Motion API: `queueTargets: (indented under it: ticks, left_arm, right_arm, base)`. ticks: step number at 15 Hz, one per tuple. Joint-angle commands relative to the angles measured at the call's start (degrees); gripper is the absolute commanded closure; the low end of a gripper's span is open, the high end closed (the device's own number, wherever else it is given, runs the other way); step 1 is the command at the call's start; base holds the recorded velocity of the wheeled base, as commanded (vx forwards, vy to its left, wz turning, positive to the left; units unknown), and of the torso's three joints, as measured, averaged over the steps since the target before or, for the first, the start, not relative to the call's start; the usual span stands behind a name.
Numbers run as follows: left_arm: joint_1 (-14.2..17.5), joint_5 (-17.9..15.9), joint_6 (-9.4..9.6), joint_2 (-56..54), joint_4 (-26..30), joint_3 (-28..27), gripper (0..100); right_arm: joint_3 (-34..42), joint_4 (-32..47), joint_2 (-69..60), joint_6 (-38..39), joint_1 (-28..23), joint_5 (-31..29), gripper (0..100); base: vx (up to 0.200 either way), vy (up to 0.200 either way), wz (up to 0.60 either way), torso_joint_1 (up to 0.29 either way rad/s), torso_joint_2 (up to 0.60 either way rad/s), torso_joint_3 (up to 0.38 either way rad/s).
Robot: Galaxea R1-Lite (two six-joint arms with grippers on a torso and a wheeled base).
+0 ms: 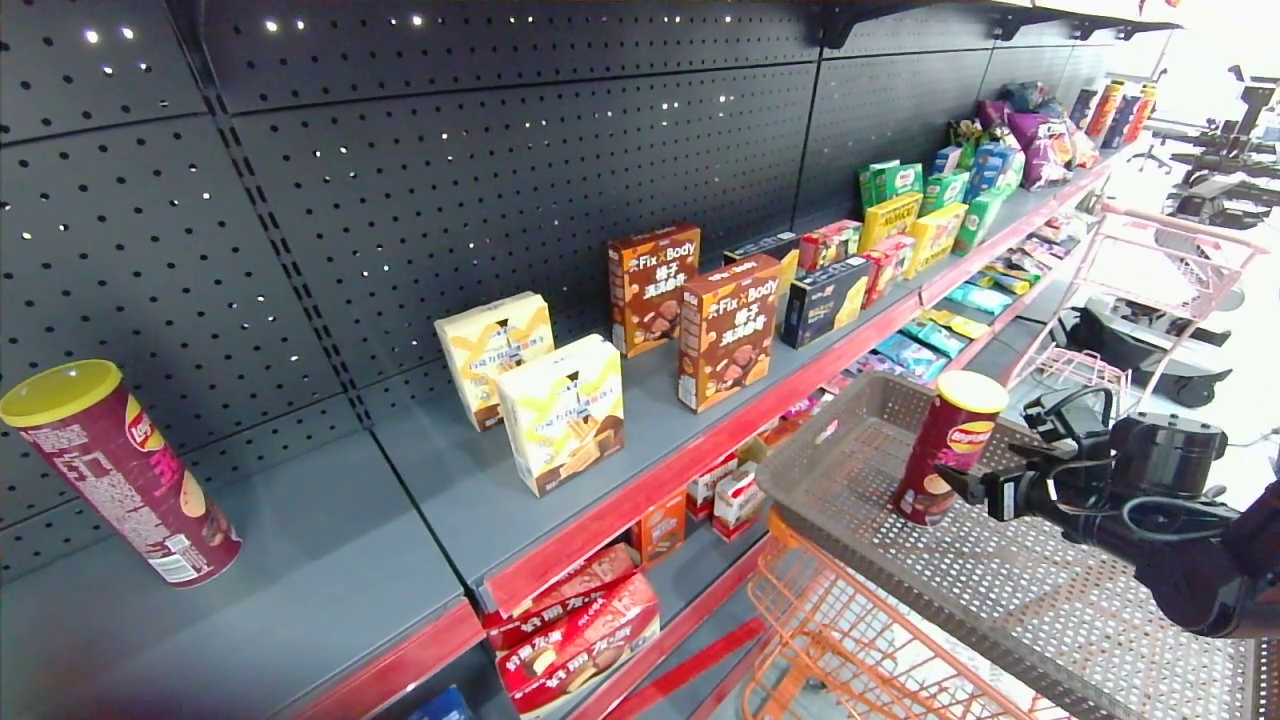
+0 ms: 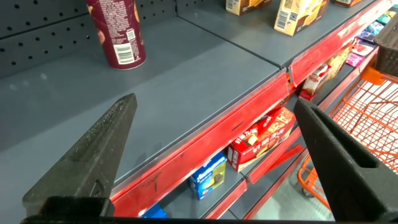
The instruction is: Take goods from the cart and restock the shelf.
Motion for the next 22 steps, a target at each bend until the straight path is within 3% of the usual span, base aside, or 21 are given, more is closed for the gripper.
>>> queueTargets:
  ticks: [1,7,13,14,22]
  left_arm:
    - [-0.02,0.03,0.01,0.08,0.02,0.00,0]
    - [-0.02,0.03,0.01,0.08,0.02,0.00,0]
    - [-0.02,0.03,0.01,0.08,0.02,0.00,0]
    - [-0.02,0.03,0.01,0.08,0.02,0.00,0]
    - [-0.02,0.03,0.01,0.08,0.02,0.00,0]
  right_arm:
    - [-1.01,-0.75,1.59,-0.58,-0.15,0.04,0]
    - [-3.38,-4.17,6.95,-0.67,1.61,0.12,0]
    - [-13.05,-6.81,16.53,-1.99,2.84,0.04,0]
    - [-13.14,-6.81,16.53,-1.99,2.75,0.04,100]
    - [-14.98,-10.15,16.09,-2.51,2.22,-0.05,100]
  base:
    - [0.000,0.000,0.00,0.000,0.00,0.000]
    - [0.000,0.000,0.00,0.000,0.00,0.000]
    - [0.000,0.000,0.00,0.000,0.00,0.000]
    - [0.000,0.000,0.00,0.000,0.00,0.000]
    - [0.000,0.000,0.00,0.000,0.00,0.000]
